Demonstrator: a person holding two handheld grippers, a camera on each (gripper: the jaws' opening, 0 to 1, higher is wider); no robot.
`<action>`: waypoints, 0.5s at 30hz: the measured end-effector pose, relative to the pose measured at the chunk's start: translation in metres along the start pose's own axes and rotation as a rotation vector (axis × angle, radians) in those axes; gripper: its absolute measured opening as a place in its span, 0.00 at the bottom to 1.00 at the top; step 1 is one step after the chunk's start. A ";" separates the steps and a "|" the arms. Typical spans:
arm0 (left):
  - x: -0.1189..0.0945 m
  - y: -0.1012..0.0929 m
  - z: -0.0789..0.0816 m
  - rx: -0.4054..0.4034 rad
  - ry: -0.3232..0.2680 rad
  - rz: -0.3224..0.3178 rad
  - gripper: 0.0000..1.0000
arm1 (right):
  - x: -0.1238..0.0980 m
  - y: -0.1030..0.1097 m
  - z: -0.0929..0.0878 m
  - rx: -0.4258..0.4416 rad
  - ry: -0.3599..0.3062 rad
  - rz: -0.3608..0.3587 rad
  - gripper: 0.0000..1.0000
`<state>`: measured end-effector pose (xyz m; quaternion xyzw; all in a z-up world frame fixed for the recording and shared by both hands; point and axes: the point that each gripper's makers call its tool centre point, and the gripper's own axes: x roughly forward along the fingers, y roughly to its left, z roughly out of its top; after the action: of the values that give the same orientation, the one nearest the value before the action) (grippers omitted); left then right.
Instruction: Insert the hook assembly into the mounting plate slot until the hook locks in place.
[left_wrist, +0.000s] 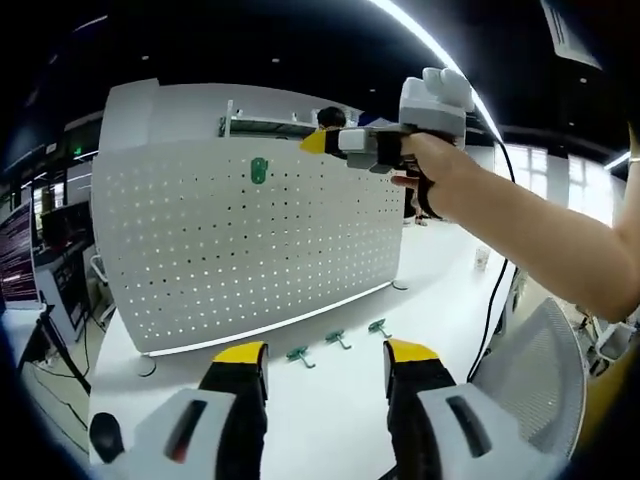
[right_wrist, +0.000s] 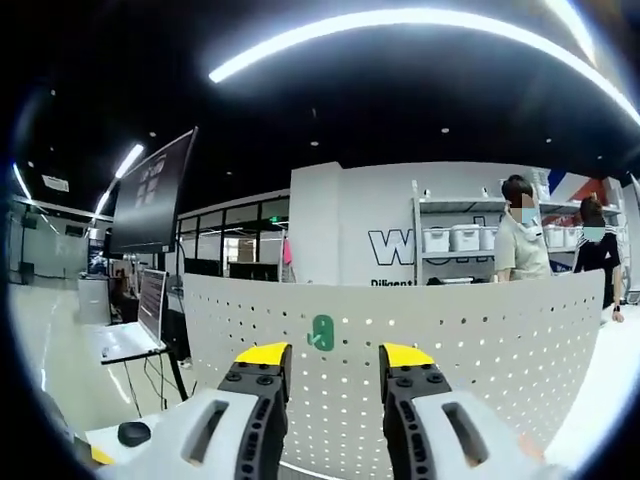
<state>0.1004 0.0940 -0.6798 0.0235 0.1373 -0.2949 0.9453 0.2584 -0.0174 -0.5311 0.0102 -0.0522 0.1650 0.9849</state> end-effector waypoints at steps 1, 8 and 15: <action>0.000 0.000 0.000 0.001 0.001 0.004 0.48 | -0.001 0.000 0.000 0.009 0.004 0.004 0.35; -0.001 0.006 0.001 0.005 -0.006 0.026 0.48 | -0.012 0.000 0.001 0.013 0.012 0.042 0.37; -0.001 0.014 0.001 -0.015 -0.014 0.060 0.49 | -0.023 0.007 -0.002 0.020 0.032 0.102 0.41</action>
<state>0.1080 0.1056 -0.6788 0.0185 0.1324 -0.2654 0.9548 0.2350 -0.0180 -0.5352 0.0148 -0.0351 0.2156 0.9757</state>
